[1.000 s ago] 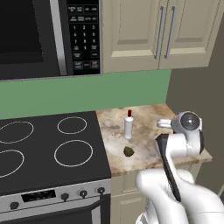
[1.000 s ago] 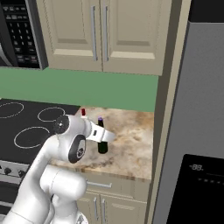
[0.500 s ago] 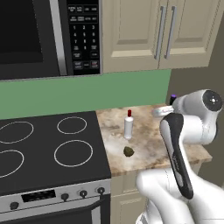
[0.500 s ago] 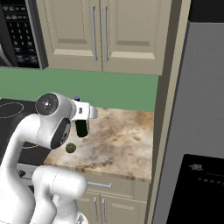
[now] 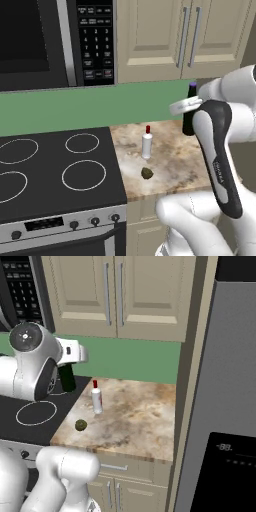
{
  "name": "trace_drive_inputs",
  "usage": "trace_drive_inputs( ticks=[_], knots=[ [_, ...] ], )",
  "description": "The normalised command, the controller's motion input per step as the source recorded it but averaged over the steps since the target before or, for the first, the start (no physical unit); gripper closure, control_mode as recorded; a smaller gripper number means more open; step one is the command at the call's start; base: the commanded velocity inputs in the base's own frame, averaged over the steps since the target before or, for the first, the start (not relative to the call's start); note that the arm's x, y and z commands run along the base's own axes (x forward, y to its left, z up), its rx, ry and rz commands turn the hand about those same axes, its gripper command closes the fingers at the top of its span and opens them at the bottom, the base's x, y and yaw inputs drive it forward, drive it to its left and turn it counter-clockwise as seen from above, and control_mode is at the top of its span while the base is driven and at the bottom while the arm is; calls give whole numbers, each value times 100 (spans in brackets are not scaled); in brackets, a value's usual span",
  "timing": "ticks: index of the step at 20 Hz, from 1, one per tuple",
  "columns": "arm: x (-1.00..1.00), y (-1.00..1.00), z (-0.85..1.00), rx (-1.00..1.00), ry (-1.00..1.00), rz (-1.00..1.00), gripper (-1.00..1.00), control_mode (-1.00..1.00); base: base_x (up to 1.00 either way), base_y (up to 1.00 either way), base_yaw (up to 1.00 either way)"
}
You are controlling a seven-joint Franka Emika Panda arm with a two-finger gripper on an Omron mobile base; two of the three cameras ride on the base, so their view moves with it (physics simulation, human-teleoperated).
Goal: Place the beer and liquor on the top shelf of the fridge to keep them out of children's reach, and place the kiwi on lower shelves for easy access.
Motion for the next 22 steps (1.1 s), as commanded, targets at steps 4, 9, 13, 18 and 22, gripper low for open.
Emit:
trace_drive_inputs(
  ticks=[4, 9, 13, 18, 22],
  knots=[
    [-86, 4, 50, 0, 0, 9, 100, -100, 0, 0, 0],
    [-41, 20, 6, -6, 0, 5, 100, -100, 0, 0, 0],
    [0, 3, 0, -1, 0, 0, 100, -100, 0, 0, 0],
    [0, 0, 0, 0, 0, 0, 100, -100, 0, 0, 0],
    [0, -1, 0, 0, 0, 0, 100, -100, 0, 0, 0]
  ],
)
